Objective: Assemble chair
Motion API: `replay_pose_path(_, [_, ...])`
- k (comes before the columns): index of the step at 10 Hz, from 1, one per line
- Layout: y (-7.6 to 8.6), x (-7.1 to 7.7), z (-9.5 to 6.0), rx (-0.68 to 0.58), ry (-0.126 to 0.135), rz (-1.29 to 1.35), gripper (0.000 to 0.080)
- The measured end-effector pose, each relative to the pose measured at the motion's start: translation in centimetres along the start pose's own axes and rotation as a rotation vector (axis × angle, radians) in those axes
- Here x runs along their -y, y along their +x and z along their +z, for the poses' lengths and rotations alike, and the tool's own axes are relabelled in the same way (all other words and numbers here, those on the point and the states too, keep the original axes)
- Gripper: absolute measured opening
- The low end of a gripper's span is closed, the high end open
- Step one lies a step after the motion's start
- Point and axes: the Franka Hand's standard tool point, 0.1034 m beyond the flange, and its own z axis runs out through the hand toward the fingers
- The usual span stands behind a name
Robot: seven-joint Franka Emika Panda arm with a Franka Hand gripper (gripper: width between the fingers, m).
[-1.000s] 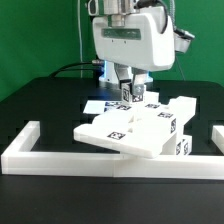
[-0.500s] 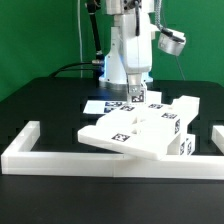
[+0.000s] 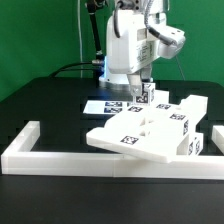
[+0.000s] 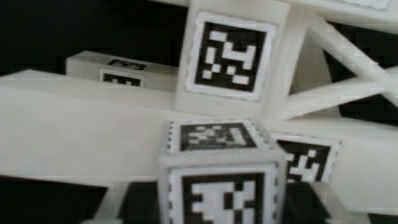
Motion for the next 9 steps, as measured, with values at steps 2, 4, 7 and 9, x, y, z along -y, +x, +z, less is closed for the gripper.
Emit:
replay_pose_path(2, [-0.3, -0.1, 0.0, 0.007, -0.001, 0.142, 0.0289])
replay_pose_path(4, [-0.8, -0.4, 0.1, 0.013, -0.012, 0.239, 0.0289])
replay_pose_path(7, [-2.0, -1.2, 0.2, 0.021, -0.023, 0.245, 0.0289])
replay_pose_path(9, [-2.8, -1.5, 0.2, 0.034, -0.025, 0.253, 0.0289])
